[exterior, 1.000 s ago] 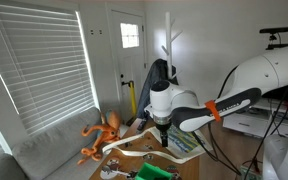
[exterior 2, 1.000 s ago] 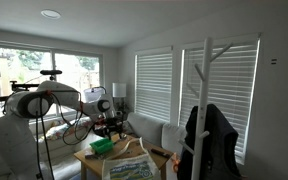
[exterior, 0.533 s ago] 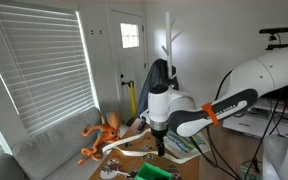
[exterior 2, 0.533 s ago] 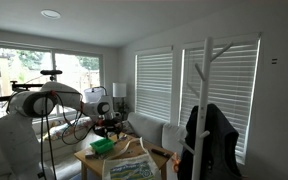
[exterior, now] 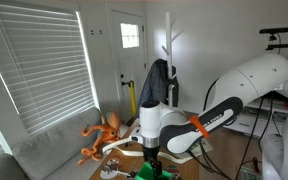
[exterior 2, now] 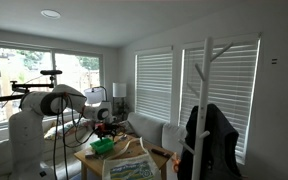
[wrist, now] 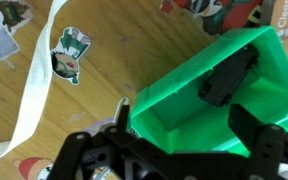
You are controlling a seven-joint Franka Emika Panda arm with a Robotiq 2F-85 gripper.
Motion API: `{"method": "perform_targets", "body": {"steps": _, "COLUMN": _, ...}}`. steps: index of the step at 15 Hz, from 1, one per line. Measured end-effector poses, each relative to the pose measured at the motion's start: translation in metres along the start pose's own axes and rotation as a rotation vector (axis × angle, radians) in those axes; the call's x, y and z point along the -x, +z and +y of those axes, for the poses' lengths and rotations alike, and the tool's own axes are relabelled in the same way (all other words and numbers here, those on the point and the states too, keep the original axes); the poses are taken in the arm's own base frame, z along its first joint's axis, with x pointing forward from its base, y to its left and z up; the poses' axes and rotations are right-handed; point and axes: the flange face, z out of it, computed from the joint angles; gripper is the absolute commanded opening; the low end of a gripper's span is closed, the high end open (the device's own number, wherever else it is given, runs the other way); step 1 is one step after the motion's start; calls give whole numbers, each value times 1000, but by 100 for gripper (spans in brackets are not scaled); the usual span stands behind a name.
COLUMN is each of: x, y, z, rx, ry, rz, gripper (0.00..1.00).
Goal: Empty the green box onto the tote bag
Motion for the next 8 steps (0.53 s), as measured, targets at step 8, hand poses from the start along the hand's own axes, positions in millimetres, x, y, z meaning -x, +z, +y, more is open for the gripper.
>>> {"method": "perform_targets", "body": {"steps": 8, "x": -11, "y": -4, "z": 35, "rx": -5, "ry": -223, "rz": 36, "gripper": 85}}
